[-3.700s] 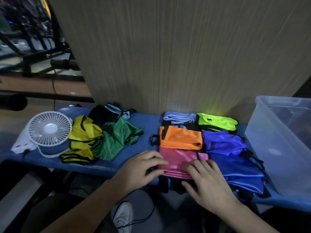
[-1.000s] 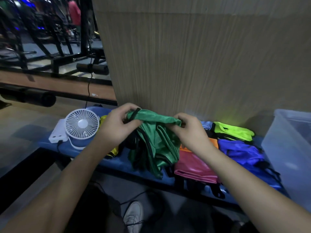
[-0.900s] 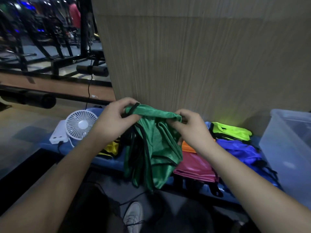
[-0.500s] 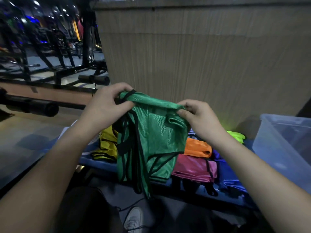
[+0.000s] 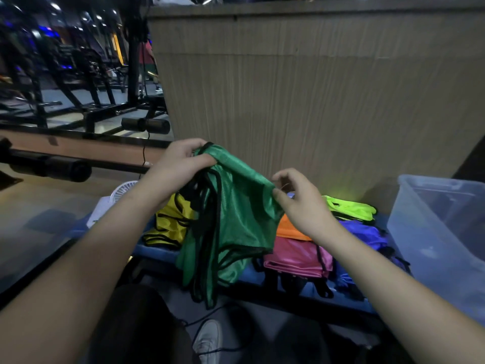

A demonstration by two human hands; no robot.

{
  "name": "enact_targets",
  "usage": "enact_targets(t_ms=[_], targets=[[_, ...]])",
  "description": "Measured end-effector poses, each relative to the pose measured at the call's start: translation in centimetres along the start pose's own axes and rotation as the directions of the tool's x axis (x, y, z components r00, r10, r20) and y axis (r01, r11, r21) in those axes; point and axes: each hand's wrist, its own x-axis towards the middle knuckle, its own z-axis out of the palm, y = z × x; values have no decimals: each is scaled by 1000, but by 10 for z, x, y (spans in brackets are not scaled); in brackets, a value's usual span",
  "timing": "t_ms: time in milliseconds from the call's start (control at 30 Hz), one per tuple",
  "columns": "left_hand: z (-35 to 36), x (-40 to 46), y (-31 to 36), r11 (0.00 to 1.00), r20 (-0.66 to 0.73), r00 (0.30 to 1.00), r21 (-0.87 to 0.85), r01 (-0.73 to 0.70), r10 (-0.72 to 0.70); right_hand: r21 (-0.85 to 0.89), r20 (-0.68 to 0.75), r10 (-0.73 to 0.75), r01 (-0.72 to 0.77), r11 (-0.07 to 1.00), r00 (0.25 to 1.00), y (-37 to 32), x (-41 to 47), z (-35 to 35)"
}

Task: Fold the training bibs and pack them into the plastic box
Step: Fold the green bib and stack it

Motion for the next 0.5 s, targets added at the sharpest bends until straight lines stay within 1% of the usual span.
enact_targets(t_ms=[67, 133, 200, 267, 367, 500], targets=[[7, 1, 2, 1000, 3, 1000, -10, 11, -11, -45, -28, -54, 53, 998, 998, 0, -13, 8], [12, 3, 4, 1000, -2, 1000, -23, 20, -20, -57, -5, -67, 67, 996, 998, 3, -26, 16], [14, 6, 5, 999, -14, 1000, -28, 20, -21, -57, 50, -80, 83, 995, 996, 8, -37, 23], [15, 8, 7, 999, -28, 1000, -33, 10, -11, -26, 160, -76, 81, 996, 984, 13, -45, 29], [14, 10, 11, 998, -59, 998, -63, -2, -2, 48, 336, 13, -31, 998, 942, 17, -57, 36], [12, 10, 15, 996, -99, 995, -92, -22, 13, 43, 476, 106, -143, 989, 873, 17, -67, 41]])
